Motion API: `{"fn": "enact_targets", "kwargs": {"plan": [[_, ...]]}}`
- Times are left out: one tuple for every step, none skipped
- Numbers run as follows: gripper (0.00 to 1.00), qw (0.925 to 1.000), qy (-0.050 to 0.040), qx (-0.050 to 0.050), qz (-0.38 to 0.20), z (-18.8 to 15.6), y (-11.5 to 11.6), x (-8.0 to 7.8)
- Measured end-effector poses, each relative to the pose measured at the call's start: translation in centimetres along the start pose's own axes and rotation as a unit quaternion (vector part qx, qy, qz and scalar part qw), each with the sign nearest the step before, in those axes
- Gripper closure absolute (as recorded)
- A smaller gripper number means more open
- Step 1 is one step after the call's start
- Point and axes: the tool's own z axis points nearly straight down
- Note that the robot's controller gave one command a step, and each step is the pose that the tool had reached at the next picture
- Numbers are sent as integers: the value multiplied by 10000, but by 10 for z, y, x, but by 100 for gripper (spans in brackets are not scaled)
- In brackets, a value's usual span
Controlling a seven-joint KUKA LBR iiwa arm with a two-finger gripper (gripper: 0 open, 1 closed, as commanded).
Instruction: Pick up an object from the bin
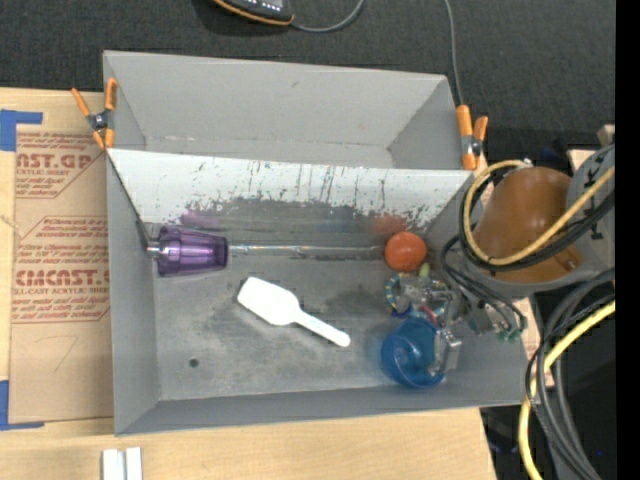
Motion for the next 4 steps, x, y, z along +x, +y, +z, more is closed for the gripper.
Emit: {"fn": "enact_targets", "kwargs": {"plan": [[100, 9996, -3, 0, -281, 7, -5, -6], [100, 9991, 3, -4, -416, -7, -7, -9], [100, 9989, 18, -13, -471, -86, 8, -8], [100, 9988, -25, 8, -491, -122, 3, -11]]}}
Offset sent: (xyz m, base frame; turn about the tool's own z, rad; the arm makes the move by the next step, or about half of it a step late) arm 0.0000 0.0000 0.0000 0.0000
